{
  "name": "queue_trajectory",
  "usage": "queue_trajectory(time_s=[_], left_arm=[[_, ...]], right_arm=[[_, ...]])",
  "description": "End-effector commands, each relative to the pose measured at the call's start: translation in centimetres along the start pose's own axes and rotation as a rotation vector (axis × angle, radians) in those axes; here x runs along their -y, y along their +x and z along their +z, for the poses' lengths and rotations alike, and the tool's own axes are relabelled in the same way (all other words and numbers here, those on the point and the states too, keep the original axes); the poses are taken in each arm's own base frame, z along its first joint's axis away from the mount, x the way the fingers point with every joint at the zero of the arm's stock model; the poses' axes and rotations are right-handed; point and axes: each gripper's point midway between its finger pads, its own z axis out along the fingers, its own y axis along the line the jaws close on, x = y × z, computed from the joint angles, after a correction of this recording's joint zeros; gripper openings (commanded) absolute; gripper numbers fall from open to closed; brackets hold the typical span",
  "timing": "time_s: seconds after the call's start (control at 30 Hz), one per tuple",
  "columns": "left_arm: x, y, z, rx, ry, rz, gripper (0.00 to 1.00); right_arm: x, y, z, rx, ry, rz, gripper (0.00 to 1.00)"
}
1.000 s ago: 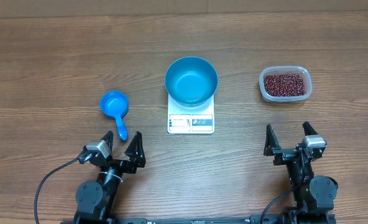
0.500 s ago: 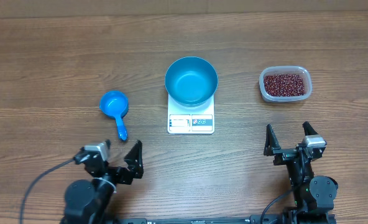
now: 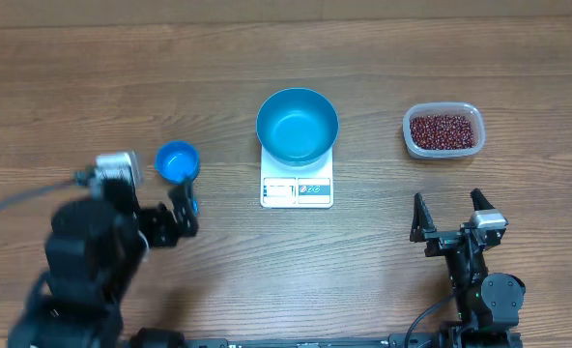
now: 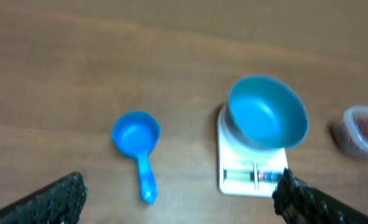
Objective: Scoop item into bowl and weigh 150g on scale
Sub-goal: 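Move the left gripper over the blue scoop handle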
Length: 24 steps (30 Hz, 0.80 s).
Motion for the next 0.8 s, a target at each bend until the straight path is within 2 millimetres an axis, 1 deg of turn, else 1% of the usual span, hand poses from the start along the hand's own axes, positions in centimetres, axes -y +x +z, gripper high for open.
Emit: queue_trajectory(time_s=[0.0, 0.13, 0.23, 0.3, 0.77], left_arm=[[-0.2, -3.9, -1.4, -0.023, -0.072, 0.027, 1.00], [0.0, -5.4, -2.6, -0.105, -0.103, 0.026, 1.00], [-0.6, -6.3, -3.5, -0.136, -0.164, 0.016, 1.00], [-0.6, -6.5, -3.6, -0.143, -0.169, 0.017, 1.00], [-0.6, -6.5, -3.5, -0.147, -0.167, 0.018, 1.00]], right_arm=[[0.0, 0.2, 0.0, 0.002, 0.002, 0.003, 1.00], [0.0, 0.2, 0.0, 0.002, 0.002, 0.004, 1.00], [0.0, 0.2, 0.0, 0.002, 0.002, 0.003, 1.00], [0.0, 0.2, 0.0, 0.002, 0.002, 0.003, 1.00], [0.0, 0.2, 0.0, 0.002, 0.002, 0.003, 1.00]])
